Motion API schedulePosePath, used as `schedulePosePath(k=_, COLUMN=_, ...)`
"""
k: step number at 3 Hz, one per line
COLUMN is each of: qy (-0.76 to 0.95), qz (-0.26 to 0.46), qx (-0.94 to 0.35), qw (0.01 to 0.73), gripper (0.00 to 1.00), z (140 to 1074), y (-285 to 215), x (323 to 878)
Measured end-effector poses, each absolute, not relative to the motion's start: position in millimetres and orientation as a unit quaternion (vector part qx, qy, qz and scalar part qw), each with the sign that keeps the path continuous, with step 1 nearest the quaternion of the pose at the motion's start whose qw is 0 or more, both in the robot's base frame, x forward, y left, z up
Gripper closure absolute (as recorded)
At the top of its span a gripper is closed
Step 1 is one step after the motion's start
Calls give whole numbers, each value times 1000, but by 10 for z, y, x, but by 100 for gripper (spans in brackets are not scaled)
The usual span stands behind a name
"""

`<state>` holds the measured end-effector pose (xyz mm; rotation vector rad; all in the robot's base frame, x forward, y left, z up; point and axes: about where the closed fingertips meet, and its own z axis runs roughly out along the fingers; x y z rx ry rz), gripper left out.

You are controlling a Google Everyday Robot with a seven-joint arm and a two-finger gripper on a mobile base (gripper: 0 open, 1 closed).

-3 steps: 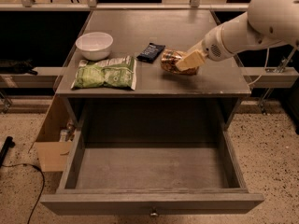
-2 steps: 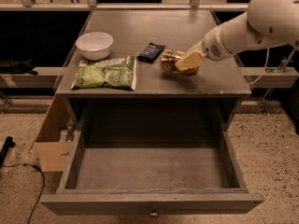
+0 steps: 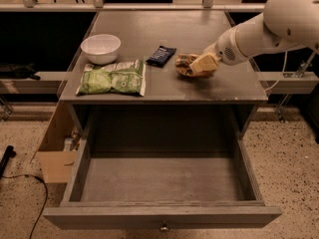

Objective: Pick orange can from top drawer and place on counter

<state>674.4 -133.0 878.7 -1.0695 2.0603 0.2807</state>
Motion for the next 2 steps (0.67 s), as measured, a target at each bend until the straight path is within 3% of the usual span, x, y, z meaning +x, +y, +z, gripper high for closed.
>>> schedulePosePath(k=1, qy=811, qz=111, qx=-421, qw=391, gripper=0, z=8787, y=-1329, x=6744)
schedulePosePath(k=2, qy=811, qz=111, qx=-421, qw=391, gripper=0, z=8787, y=-1329, x=6744)
